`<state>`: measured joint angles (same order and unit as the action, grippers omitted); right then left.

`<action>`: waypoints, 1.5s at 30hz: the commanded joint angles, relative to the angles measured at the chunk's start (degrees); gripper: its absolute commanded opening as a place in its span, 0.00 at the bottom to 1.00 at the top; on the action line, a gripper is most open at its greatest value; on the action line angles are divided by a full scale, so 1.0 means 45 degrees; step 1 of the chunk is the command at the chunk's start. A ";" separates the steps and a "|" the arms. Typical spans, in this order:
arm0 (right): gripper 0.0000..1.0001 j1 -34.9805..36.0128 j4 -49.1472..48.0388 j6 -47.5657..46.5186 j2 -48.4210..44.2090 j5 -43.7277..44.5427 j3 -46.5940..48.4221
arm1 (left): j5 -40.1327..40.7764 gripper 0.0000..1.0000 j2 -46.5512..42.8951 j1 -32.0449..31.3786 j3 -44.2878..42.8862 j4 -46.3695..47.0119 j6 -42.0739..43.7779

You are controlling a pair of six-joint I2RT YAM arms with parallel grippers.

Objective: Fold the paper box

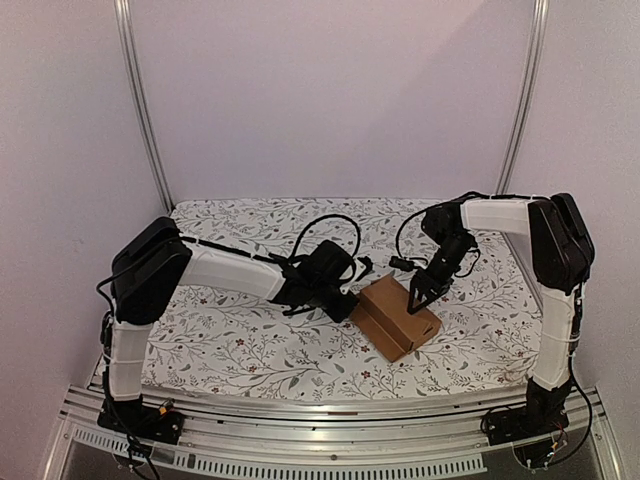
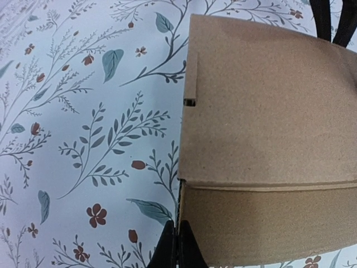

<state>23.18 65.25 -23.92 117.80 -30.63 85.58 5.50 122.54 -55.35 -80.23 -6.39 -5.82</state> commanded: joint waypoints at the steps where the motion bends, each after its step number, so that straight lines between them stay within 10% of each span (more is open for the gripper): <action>1: 0.49 0.0311 -0.0244 -0.0451 0.0228 -0.0910 -0.0151 | -0.0243 0.00 0.0338 0.0094 -0.0395 0.1192 0.0132; 45: 0.49 0.1402 -0.0381 -0.0433 -0.0524 -0.0782 0.0196 | -0.0372 0.00 0.0307 0.0646 0.1370 0.4081 -0.0458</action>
<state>28.47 66.59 -26.13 116.14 -32.91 85.45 7.29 123.46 -53.28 -74.98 5.80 -5.98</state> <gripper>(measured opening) 0.492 0.014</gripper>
